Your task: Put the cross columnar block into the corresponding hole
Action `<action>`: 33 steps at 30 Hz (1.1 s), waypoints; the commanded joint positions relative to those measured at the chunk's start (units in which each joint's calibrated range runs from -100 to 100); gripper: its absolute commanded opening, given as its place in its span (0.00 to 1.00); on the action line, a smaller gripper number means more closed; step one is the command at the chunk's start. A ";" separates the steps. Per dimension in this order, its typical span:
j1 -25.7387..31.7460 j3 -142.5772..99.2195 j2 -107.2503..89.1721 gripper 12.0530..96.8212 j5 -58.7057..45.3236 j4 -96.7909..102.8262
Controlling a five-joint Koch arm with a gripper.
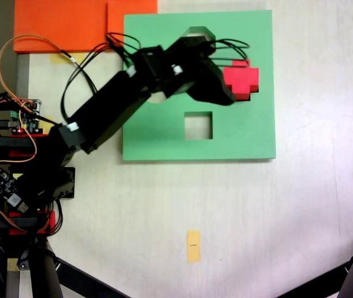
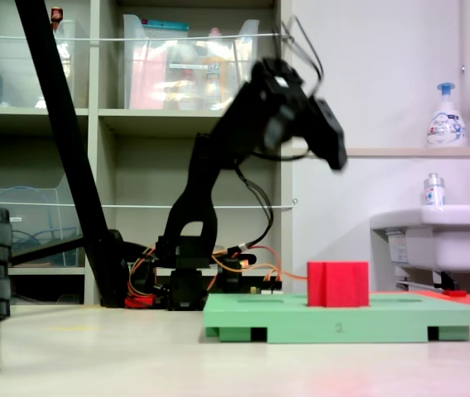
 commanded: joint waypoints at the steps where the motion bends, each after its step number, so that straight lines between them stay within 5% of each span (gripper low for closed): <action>1: -0.59 1.91 -15.70 0.67 -11.38 2.39; 7: -6.64 1.81 -34.69 0.54 -37.85 12.69; 12: -14.26 -7.57 -40.98 0.54 -39.17 9.13; 16: -20.02 -48.64 -63.32 0.54 -39.17 29.64; 21: -20.90 -108.06 -95.17 0.45 -40.44 79.23; 27: -18.12 -156.32 -97.40 0.45 -43.91 112.17; 33: -16.51 -172.07 -97.40 0.45 -44.49 114.19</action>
